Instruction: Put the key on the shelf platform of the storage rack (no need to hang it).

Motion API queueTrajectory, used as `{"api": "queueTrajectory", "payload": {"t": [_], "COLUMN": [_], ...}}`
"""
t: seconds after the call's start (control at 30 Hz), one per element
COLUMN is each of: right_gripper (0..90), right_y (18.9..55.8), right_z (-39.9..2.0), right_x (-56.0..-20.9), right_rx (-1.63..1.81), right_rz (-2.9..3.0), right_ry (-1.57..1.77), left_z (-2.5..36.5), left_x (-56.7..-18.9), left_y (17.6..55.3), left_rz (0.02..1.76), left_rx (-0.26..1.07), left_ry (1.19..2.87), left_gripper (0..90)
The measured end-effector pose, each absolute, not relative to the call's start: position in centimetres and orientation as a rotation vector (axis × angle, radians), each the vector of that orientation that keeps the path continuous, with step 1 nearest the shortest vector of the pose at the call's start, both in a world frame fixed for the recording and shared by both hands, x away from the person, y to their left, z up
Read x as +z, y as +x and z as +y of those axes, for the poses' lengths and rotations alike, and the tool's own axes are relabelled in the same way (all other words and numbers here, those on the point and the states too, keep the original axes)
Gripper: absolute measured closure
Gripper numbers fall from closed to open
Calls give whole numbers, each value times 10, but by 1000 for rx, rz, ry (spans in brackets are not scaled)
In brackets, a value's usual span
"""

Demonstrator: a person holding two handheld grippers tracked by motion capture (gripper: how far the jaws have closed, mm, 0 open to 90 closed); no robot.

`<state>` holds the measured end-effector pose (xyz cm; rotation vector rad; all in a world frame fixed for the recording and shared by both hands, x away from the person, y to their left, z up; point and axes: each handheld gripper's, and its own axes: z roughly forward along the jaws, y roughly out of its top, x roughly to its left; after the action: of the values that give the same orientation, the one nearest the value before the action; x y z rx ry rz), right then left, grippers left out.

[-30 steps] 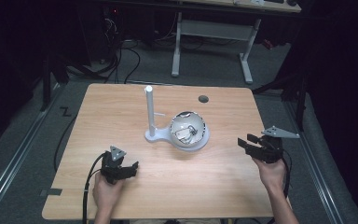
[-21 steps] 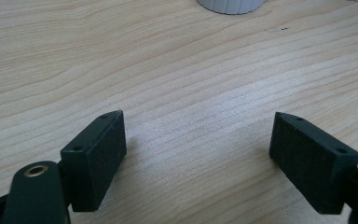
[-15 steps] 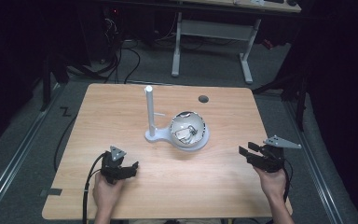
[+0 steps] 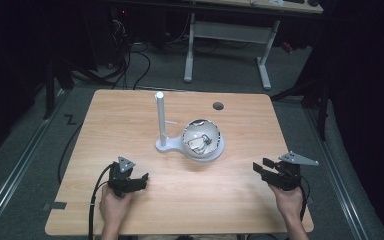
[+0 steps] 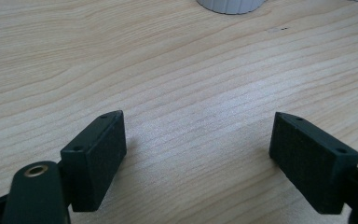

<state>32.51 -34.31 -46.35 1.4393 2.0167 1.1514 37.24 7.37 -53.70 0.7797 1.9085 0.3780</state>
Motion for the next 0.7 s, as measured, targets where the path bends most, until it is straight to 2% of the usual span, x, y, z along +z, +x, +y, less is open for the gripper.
{"api": "queueTrajectory", "payload": {"t": [0.7], "right_gripper": [496], "right_y": [328], "right_z": [-324], "right_x": [-491], "right_rx": [1141], "right_rz": [2091], "right_ry": [1438], "left_z": [73], "left_x": [-537], "left_y": [373], "left_rz": [1917], "left_rx": [374], "left_ry": [767], "left_gripper": [188]}}
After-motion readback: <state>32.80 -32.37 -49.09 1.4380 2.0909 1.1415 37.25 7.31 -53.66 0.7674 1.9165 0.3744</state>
